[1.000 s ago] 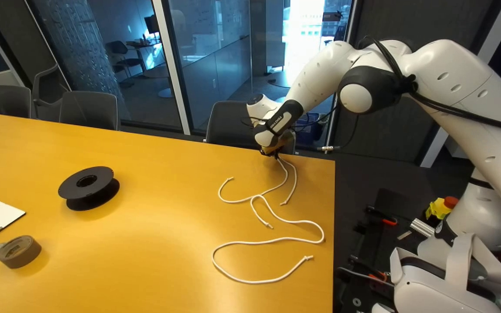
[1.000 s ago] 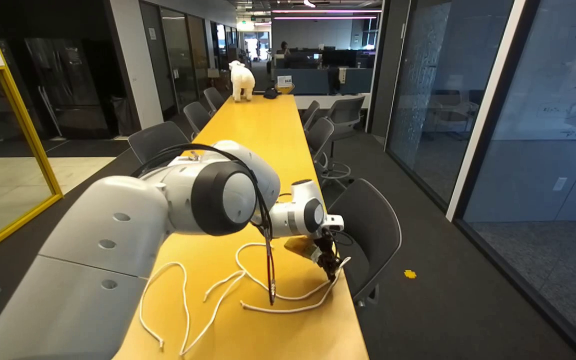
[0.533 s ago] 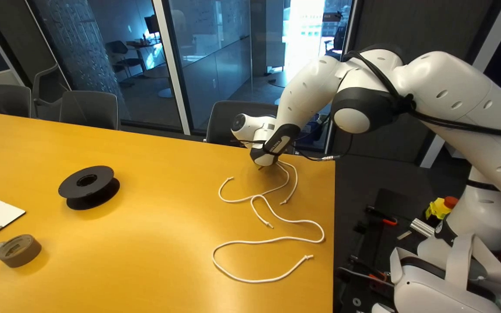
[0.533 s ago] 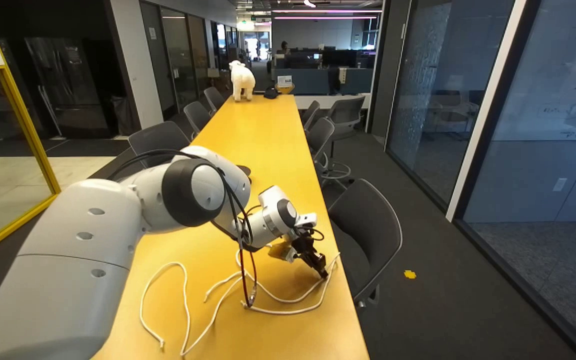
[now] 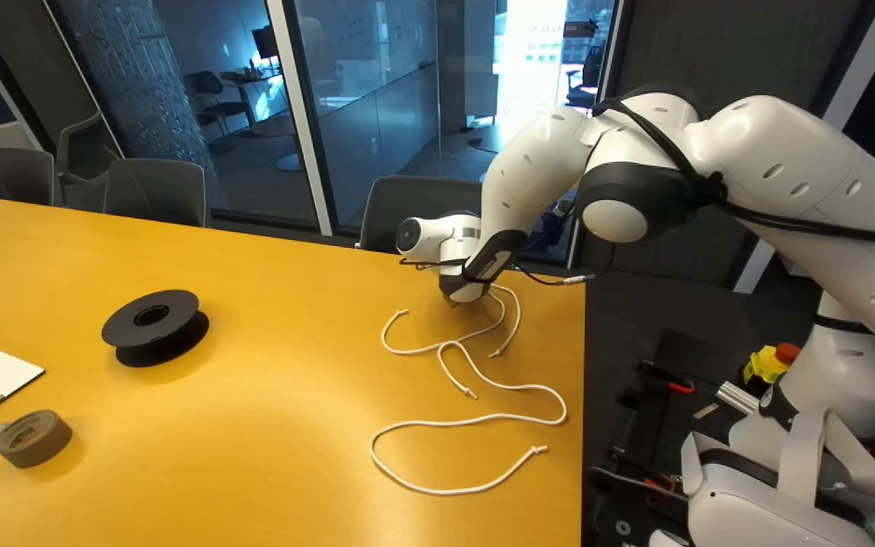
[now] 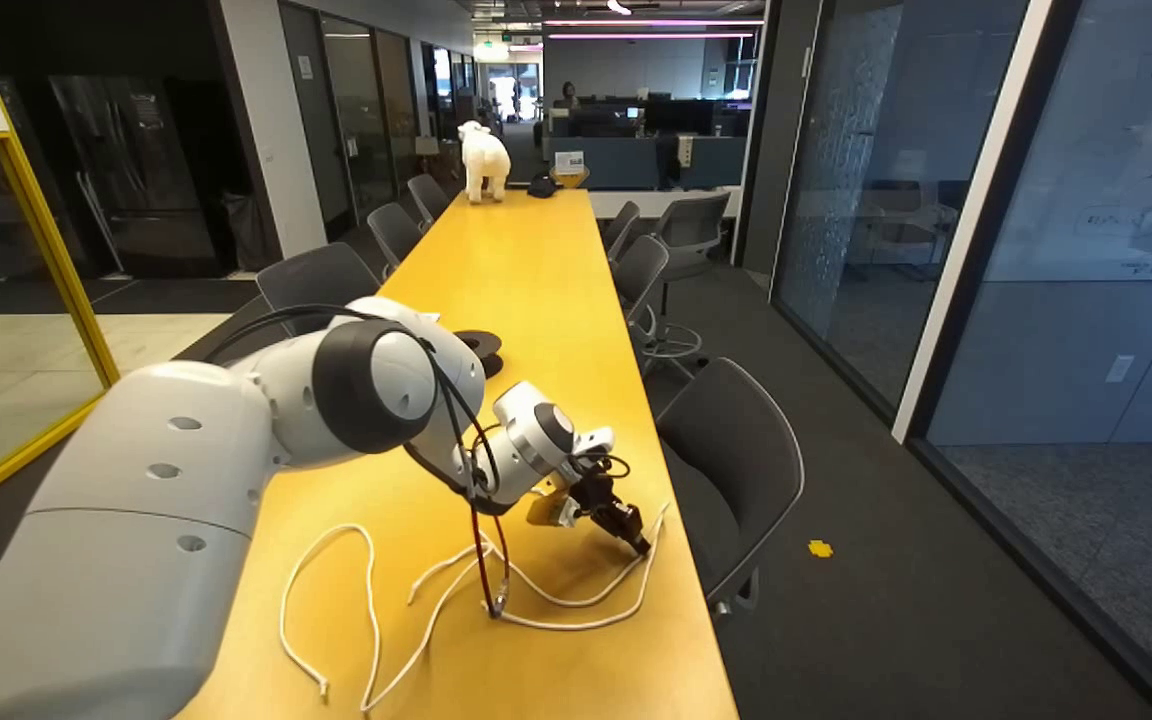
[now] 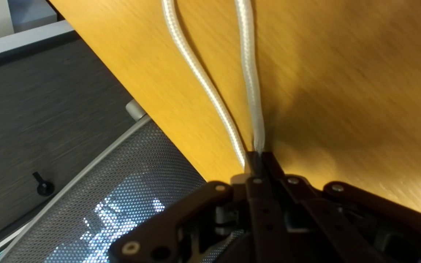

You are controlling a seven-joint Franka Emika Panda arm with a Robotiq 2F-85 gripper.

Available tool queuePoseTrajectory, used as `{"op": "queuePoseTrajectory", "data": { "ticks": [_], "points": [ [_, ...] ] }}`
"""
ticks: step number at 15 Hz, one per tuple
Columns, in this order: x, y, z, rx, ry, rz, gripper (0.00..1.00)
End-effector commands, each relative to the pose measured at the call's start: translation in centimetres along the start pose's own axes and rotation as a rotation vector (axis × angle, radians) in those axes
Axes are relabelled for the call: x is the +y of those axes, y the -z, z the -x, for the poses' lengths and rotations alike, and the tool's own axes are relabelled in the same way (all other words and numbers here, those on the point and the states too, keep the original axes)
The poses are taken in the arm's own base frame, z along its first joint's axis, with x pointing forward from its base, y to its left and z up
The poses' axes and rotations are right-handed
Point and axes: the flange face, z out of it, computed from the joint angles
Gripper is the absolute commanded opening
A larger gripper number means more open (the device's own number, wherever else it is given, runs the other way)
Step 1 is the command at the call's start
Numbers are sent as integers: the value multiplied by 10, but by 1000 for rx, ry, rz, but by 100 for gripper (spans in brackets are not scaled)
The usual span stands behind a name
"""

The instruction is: Untangle the rope on the table.

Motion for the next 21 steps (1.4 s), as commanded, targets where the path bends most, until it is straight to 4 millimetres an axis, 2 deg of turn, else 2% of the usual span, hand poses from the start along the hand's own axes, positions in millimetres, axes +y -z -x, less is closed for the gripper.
{"op": "queuePoseTrajectory", "data": {
  "ticks": [1,9,14,15,16,18,21],
  "points": [
    [-12,9,13,57,27,31,1],
    [-23,47,34,44,217,-111,1],
    [-25,63,43,-9,328,-197,3],
    [-23,66,43,-22,341,-210,29],
    [-21,70,43,-34,370,-235,31],
    [-16,78,42,-59,414,-281,43],
    [-9,91,41,-96,474,-353,66]
  ]
}}
